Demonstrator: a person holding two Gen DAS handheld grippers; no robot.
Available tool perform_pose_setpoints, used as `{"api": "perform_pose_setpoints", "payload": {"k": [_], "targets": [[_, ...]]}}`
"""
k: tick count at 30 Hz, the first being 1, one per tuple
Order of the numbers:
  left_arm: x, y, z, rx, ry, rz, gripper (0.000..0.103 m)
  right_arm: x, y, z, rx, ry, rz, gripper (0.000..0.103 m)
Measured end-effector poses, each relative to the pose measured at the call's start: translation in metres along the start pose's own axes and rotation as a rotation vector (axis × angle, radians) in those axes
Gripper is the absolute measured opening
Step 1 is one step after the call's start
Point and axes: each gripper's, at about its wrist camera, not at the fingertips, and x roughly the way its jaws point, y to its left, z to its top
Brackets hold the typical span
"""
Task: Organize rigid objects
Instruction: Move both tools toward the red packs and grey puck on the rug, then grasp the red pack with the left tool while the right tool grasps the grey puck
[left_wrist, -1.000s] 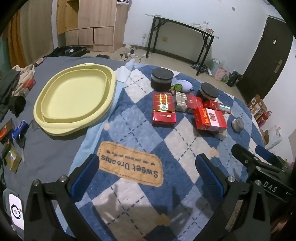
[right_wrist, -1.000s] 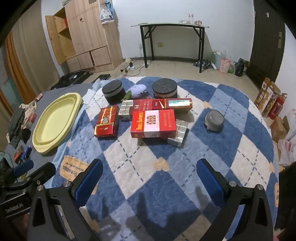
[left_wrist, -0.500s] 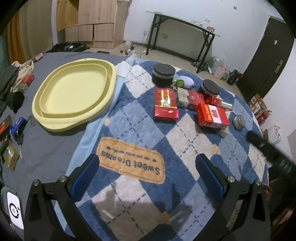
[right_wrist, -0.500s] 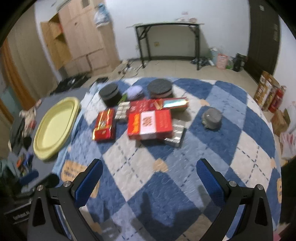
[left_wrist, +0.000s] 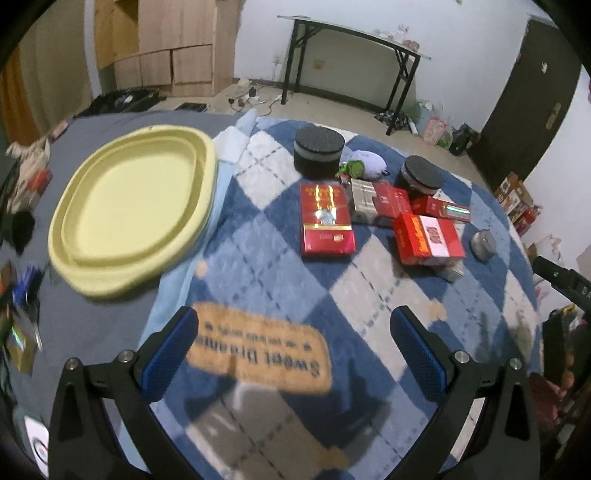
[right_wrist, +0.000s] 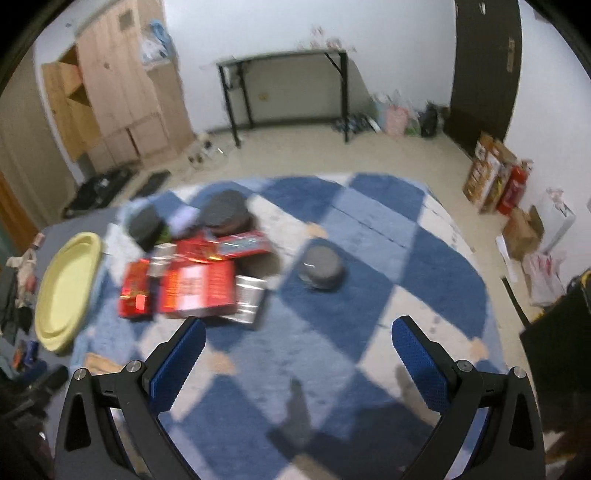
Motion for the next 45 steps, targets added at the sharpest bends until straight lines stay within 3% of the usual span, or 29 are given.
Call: {"api": "perform_pose_setpoints", "payload": {"k": [3,5,7,10,15,24,27,30,33,35,36,39,45], "targets": [[0.017,-0.004,0.013,0.027,-0.008,0.011,0.103,0.024,-0.001,0.01,-0.099,0.039,0.051,0.103],[0.034,-0.007,0.019,0.036,-0.025,0.015,0.103,0.039,-0.003,0.014,-0.219,0.011,0.006,0.103],[0.052,-0.009,0.023,0.029,-0.028,0.038,0.103,0.055,-0.013,0.013,-0.194,0.021,-0.013,0.103],[0.085,-0.008,0.029,0.002,0.016,0.041,0.103,0.077,-0.034,0.015,-0.044,0.054,0.1,0.099],[0.114,-0.006,0.037,-0.008,0.024,0.056,0.103,0.094,-0.038,0.016,-0.171,-0.017,0.024,0.099],[0.132,-0.018,0.05,-0.014,0.013,0.024,0.103,0.145,-0.019,0.034,-0.14,0.042,0.047,0.095],[0.143,-0.022,0.047,0.024,0.029,0.042,0.103,0.168,-0.011,0.037,-0.179,0.08,-0.004,0.081],[0.149,-0.02,0.046,0.018,0.045,0.041,0.102,0.175,-0.008,0.036,-0.211,0.065,-0.023,0.079],[0.148,-0.017,0.048,0.006,0.04,0.052,0.087,0.175,-0.008,0.035,-0.223,0.054,-0.02,0.066],[0.144,-0.018,0.049,0.0,0.026,0.074,0.062,0.175,-0.011,0.035,-0.206,0.053,-0.013,0.06],[0.144,-0.02,0.051,0.003,0.022,0.088,0.059,0.174,-0.012,0.035,-0.2,0.054,-0.01,0.054],[0.145,-0.029,0.049,0.033,0.014,0.103,0.059,0.174,-0.014,0.034,-0.183,0.053,-0.004,0.052],[0.155,-0.014,0.061,-0.084,0.028,0.037,0.065,0.167,-0.02,0.029,-0.18,0.044,0.009,0.052]]}}
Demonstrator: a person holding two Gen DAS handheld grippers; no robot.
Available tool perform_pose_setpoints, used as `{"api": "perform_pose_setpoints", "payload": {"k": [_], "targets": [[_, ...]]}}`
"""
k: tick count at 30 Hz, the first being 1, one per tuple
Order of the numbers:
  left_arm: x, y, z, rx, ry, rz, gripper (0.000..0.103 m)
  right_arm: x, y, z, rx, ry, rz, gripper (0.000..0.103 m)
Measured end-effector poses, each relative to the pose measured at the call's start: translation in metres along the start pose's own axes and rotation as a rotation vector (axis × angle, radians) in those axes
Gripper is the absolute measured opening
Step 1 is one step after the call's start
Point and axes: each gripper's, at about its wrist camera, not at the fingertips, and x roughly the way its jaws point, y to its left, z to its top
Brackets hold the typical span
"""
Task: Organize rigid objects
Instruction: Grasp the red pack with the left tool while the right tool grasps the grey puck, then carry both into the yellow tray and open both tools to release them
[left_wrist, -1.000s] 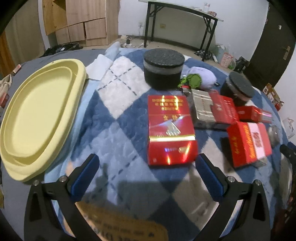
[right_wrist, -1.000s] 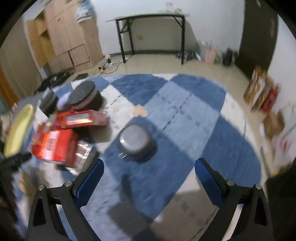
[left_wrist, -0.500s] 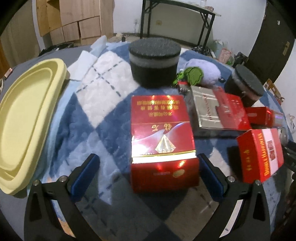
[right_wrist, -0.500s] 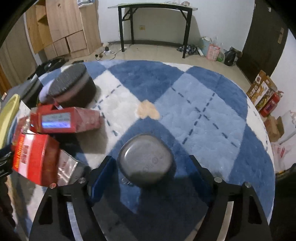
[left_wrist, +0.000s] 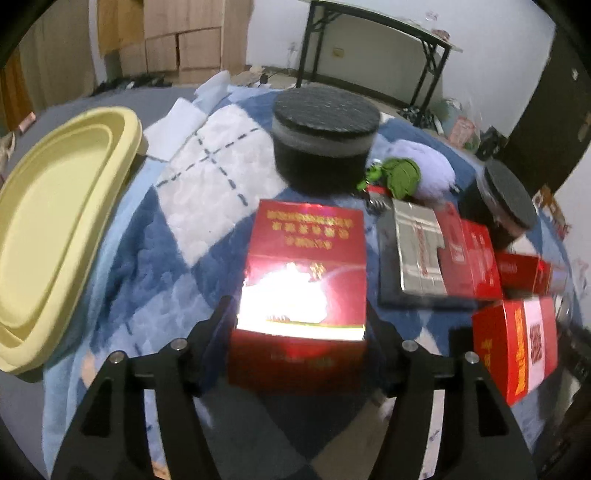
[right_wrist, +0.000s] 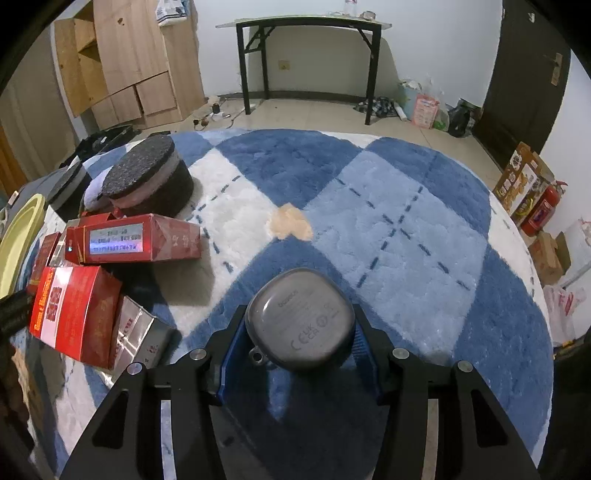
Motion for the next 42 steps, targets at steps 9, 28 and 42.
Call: {"api": "perform_pose_setpoints", "payload": {"k": [9,28,42], "targets": [[-0.05,0.011,0.005,0.075,-0.088,-0.028,0.059,-0.021,0.003,0.003,-0.022,-0.014,-0.017,0.051],[-0.132,0.246,0.044,-0.129,-0.183,0.145,0.059,-0.118,0.326,0.042,-0.408,-0.134,0.424,0.051],[-0.051,0.307,0.035,-0.186,-0.02,0.106,0.059,0.005,0.465,0.029,-0.643,0.041,0.358,0.051]]}}
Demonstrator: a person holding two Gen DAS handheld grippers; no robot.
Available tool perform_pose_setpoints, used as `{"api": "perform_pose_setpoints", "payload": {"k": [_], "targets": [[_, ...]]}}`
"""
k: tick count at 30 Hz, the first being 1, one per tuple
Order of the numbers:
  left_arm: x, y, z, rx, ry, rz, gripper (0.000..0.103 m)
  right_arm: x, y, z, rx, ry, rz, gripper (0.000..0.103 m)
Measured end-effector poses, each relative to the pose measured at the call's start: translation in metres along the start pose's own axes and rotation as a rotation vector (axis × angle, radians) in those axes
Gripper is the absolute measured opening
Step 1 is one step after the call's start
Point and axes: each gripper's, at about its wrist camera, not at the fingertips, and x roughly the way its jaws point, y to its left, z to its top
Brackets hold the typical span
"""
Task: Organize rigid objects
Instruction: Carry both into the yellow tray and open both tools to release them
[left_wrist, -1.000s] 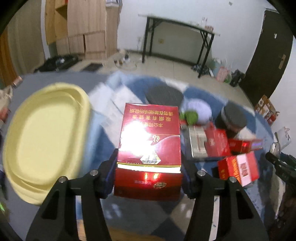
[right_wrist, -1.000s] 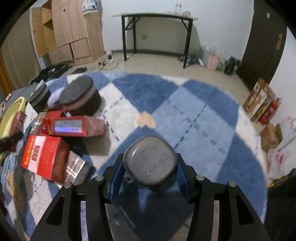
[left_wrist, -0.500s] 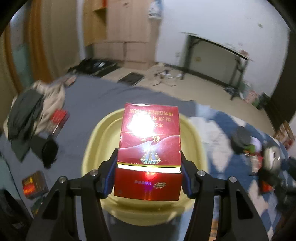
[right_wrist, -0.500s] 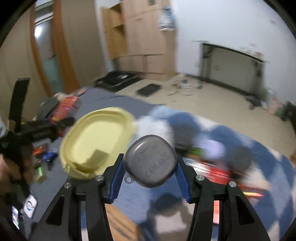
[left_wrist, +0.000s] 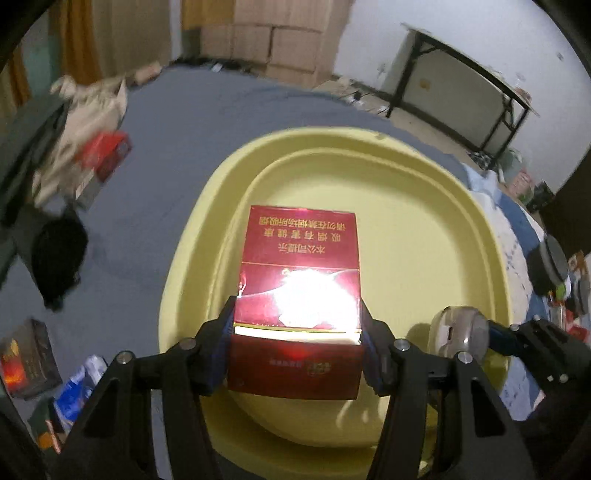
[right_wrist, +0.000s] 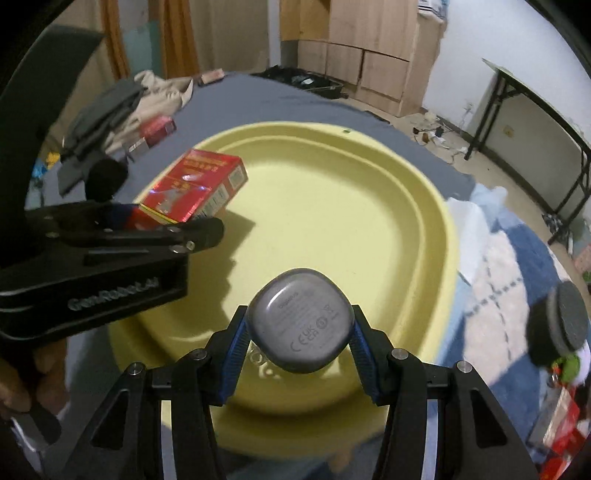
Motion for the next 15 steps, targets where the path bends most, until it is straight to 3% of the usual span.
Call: {"api": "perform_pose_setpoints", "payload": {"k": [3,5,7,9,11,12,13,15], "targets": [[-0.001,-0.002,-0.002,0.021,-0.012,0.005,0.06,0.026,0.009,0.001,-0.039,0.043,-0.008,0.051],[0.0,-0.005,-0.003,0.021,-0.012,0.014,0.064,0.036,0.011,0.005,-0.024,0.026,-0.001,0.051],[-0.002,-0.006,-0.002,0.003,-0.017,-0.022,0.073,0.04,0.013,0.01,-0.02,0.027,-0.004,0.052],[-0.009,-0.005,0.0,-0.027,-0.021,-0.076,0.075,0.037,0.014,0.009,-0.026,0.032,0.01,0.052],[-0.024,-0.008,0.005,-0.041,-0.052,-0.109,0.08,0.015,0.013,0.005,-0.012,-0.032,0.025,0.067],[-0.032,-0.01,0.008,-0.043,-0.067,-0.111,0.084,0.002,0.01,0.003,0.004,-0.073,0.031,0.083],[-0.046,-0.016,0.011,-0.04,-0.092,-0.119,0.091,-0.019,0.004,-0.002,0.031,-0.127,0.041,0.091],[-0.071,-0.034,0.013,-0.005,-0.131,-0.146,0.094,-0.051,-0.008,-0.013,0.066,-0.181,0.047,0.093]]}}
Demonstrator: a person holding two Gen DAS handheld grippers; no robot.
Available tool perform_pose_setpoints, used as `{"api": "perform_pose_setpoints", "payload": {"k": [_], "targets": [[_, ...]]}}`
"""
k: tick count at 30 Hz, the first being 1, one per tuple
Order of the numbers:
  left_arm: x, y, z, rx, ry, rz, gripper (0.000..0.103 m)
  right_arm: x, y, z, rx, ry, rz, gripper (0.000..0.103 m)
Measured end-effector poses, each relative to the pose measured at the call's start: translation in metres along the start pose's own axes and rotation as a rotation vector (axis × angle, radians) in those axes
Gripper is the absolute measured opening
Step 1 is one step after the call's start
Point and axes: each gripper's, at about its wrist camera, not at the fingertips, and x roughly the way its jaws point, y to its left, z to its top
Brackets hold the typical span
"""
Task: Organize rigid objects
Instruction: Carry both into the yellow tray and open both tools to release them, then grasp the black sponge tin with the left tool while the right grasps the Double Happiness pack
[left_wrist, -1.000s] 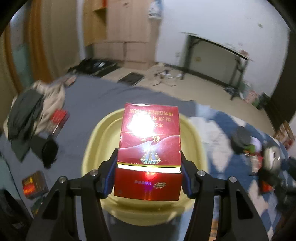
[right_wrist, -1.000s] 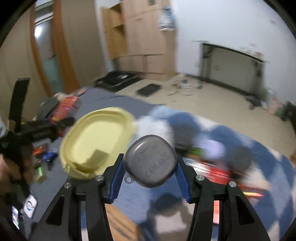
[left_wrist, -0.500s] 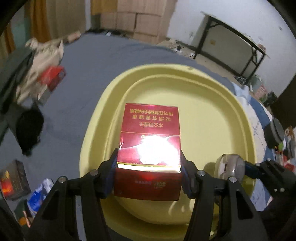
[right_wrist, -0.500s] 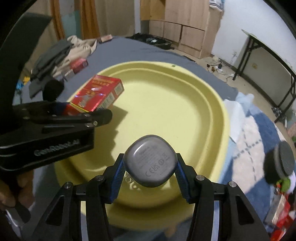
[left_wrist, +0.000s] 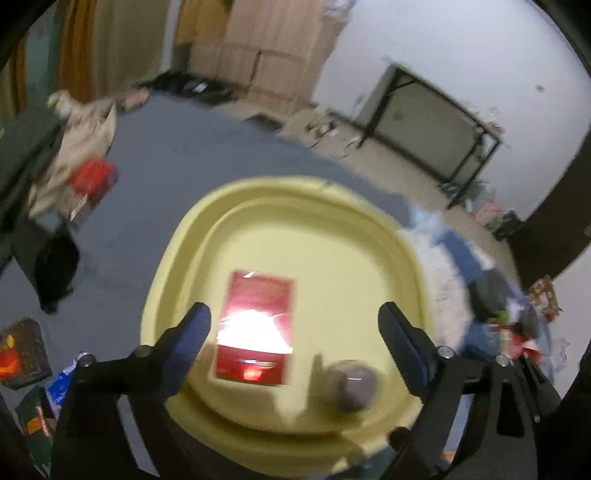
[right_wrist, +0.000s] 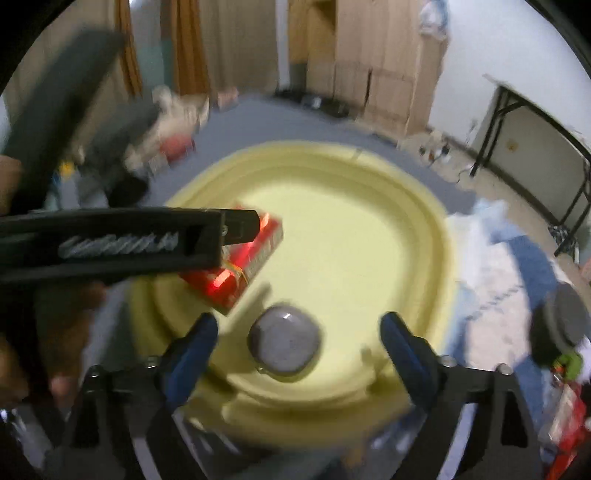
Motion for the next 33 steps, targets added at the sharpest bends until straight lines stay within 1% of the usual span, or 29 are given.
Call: {"api": "perform_pose_setpoints", "payload": {"k": [2,4,5,6,7,8,10,11,12,13,15,17,18,21,22,23,25,27,29,31,33], "targets": [[-0.022,-0.028,0.0,0.04,-0.029,-0.014,0.103,-0.045,-0.019,-0.011,0.043,-0.053,-0.017,0.096],[-0.035,-0.052,-0.009,0.025,-0.044,-0.014,0.103,-0.086,-0.041,-0.026,0.087,-0.079,-0.055,0.102],[-0.039,-0.07,-0.02,0.008,-0.03,-0.014,0.103,-0.112,-0.056,-0.035,0.114,-0.088,-0.076,0.102],[-0.041,-0.085,-0.031,0.011,-0.016,-0.041,0.103,-0.133,-0.069,-0.044,0.131,-0.096,-0.095,0.102],[-0.042,-0.102,-0.045,0.04,0.003,-0.095,0.103,-0.155,-0.082,-0.053,0.145,-0.1,-0.123,0.103],[-0.041,-0.122,-0.061,0.098,0.026,-0.139,0.103,-0.177,-0.097,-0.065,0.161,-0.097,-0.158,0.103],[-0.039,-0.155,-0.084,0.218,0.048,-0.13,0.103,-0.215,-0.126,-0.089,0.189,-0.08,-0.264,0.103],[-0.037,-0.17,-0.095,0.28,0.062,-0.125,0.103,-0.225,-0.132,-0.098,0.199,-0.076,-0.306,0.103],[-0.035,-0.178,-0.1,0.307,0.075,-0.133,0.103,-0.238,-0.142,-0.11,0.213,-0.081,-0.345,0.103],[-0.034,-0.182,-0.102,0.313,0.082,-0.141,0.103,-0.251,-0.151,-0.124,0.241,-0.097,-0.373,0.103],[-0.033,-0.187,-0.104,0.295,0.093,-0.159,0.103,-0.265,-0.171,-0.15,0.357,-0.134,-0.382,0.103],[-0.033,-0.189,-0.104,0.287,0.091,-0.159,0.103,-0.266,-0.195,-0.168,0.498,-0.104,-0.374,0.103],[-0.034,-0.187,-0.105,0.285,0.086,-0.158,0.103,-0.268,-0.204,-0.171,0.541,-0.102,-0.373,0.103],[-0.036,-0.188,-0.109,0.291,0.09,-0.173,0.103,-0.27,-0.223,-0.166,0.595,-0.126,-0.348,0.103],[-0.035,-0.19,-0.111,0.3,0.093,-0.169,0.103,-0.269,-0.227,-0.166,0.6,-0.129,-0.339,0.103],[-0.033,-0.191,-0.109,0.31,0.089,-0.154,0.103,-0.264,-0.231,-0.166,0.598,-0.113,-0.341,0.103],[-0.027,-0.193,-0.106,0.325,0.084,-0.126,0.103,-0.251,-0.246,-0.168,0.595,-0.06,-0.341,0.103],[-0.018,-0.194,-0.103,0.33,0.092,-0.119,0.103,-0.223,-0.261,-0.16,0.604,0.016,-0.311,0.103],[-0.009,-0.196,-0.1,0.319,0.107,-0.12,0.103,-0.195,-0.273,-0.154,0.627,0.065,-0.295,0.103],[-0.002,-0.196,-0.099,0.303,0.121,-0.123,0.103,-0.173,-0.274,-0.152,0.671,0.108,-0.284,0.103],[0.005,-0.197,-0.099,0.298,0.128,-0.137,0.103,-0.162,-0.265,-0.152,0.696,0.106,-0.238,0.103]]}}
